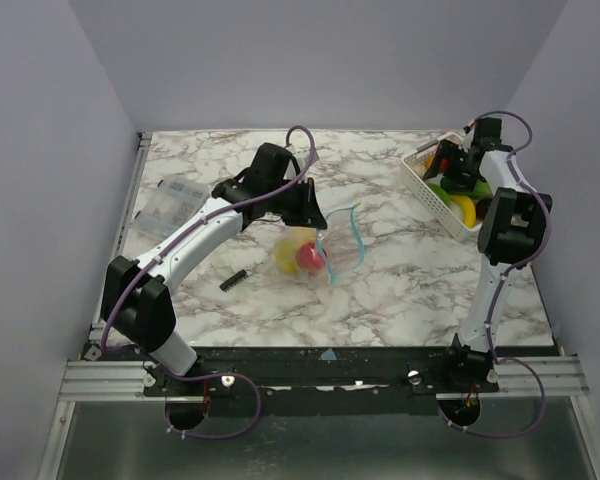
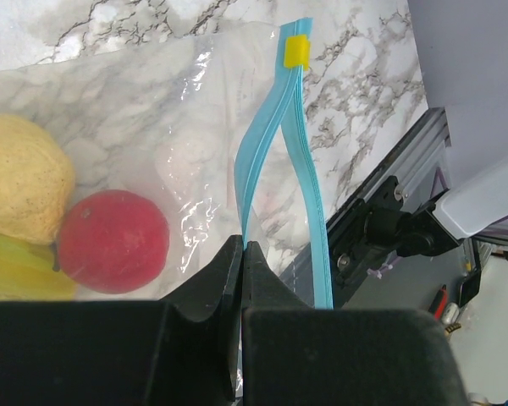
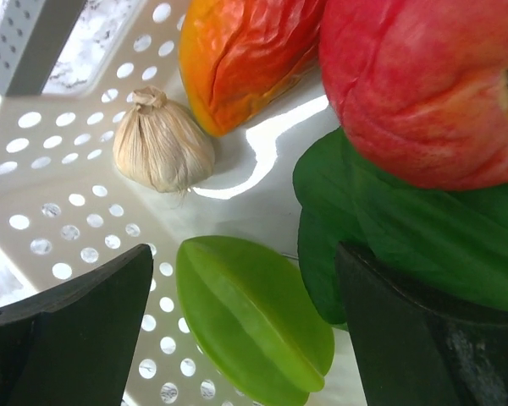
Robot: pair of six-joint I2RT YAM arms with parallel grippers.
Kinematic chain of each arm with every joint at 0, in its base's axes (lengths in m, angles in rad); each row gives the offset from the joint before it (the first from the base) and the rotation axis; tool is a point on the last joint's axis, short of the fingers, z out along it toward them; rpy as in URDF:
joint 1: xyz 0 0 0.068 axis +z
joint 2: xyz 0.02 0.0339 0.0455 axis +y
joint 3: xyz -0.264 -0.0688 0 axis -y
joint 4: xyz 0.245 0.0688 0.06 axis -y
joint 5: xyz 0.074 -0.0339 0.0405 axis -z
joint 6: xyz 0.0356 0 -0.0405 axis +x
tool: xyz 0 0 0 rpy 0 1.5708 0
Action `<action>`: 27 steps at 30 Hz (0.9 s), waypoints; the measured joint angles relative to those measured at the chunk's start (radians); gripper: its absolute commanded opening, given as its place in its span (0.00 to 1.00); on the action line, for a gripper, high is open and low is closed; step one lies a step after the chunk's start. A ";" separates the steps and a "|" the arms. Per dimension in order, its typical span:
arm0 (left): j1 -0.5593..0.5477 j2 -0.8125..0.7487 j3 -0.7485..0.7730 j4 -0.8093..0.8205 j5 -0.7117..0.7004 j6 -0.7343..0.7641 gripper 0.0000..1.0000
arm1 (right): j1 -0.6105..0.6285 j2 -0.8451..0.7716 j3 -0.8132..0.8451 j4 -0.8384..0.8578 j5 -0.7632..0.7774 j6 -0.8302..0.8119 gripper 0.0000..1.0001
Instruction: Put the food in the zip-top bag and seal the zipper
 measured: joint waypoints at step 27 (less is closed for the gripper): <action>0.000 0.005 0.006 0.000 0.044 -0.002 0.00 | 0.000 -0.057 0.039 -0.187 -0.094 -0.046 0.79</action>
